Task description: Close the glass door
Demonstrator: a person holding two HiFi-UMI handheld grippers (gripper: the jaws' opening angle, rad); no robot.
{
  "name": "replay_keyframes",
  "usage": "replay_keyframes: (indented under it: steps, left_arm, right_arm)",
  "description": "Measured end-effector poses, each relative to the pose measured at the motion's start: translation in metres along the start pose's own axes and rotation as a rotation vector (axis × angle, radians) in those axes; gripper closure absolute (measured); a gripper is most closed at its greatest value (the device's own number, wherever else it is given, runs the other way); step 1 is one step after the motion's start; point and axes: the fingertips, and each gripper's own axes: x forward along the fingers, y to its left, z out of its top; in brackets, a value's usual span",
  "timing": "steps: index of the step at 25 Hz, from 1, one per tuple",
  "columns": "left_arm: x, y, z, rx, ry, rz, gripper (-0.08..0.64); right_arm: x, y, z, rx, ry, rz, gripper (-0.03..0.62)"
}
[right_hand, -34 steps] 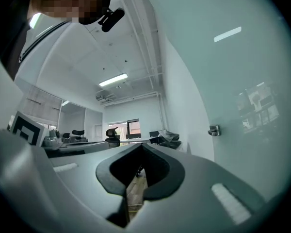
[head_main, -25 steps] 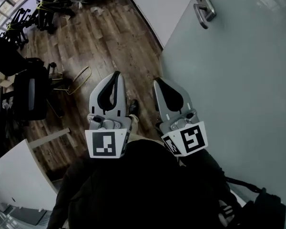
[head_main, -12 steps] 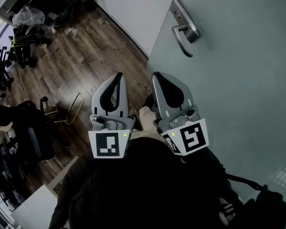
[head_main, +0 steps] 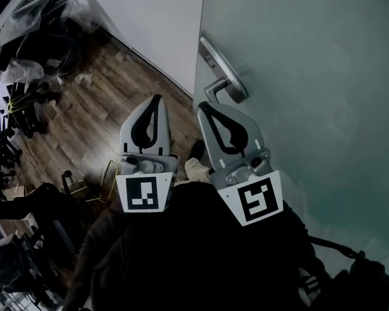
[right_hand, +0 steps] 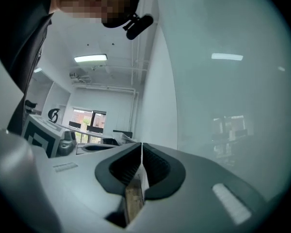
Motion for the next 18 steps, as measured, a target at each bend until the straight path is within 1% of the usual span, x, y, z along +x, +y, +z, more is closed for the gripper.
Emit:
replay_keyframes:
  steps: [1,3,5,7,10,12,13,15,18]
  left_arm:
    - [0.006,-0.001,0.003,0.005,-0.01,-0.016,0.563]
    - [0.017,-0.004,0.004,-0.001,-0.01,-0.044,0.563]
    - [0.025,-0.007,0.003,-0.013,-0.006,-0.065,0.563]
    - [0.032,-0.009,0.002,-0.02,-0.005,-0.082,0.563]
    - [0.042,-0.003,-0.004,-0.036,0.013,-0.087,0.563]
    - [0.044,-0.001,-0.008,-0.053,0.019,-0.083,0.563]
    - [0.044,-0.003,-0.01,-0.057,0.02,-0.085,0.563]
    - [0.042,-0.007,-0.013,-0.054,0.026,-0.095,0.563]
    - [0.038,-0.011,-0.014,-0.055,0.031,-0.105,0.563]
  right_arm:
    - [0.002,-0.001,-0.001,-0.024,0.016,0.003,0.575]
    - [0.004,-0.002,-0.002,-0.033,0.034,0.002,0.548]
    - [0.002,0.0,-0.003,-0.042,0.042,-0.008,0.542]
    - [-0.001,-0.004,-0.006,-0.091,0.071,-0.039,0.541]
    - [-0.001,-0.022,-0.016,-0.168,0.138,-0.109,0.541]
    - [-0.003,-0.028,-0.037,-0.141,0.213,-0.12,0.532]
    - [-0.004,-0.029,-0.051,-0.113,0.265,-0.119,0.517]
    - [-0.008,-0.031,-0.076,-0.088,0.361,-0.136,0.514]
    - [-0.009,-0.033,-0.099,-0.104,0.423,-0.177,0.514]
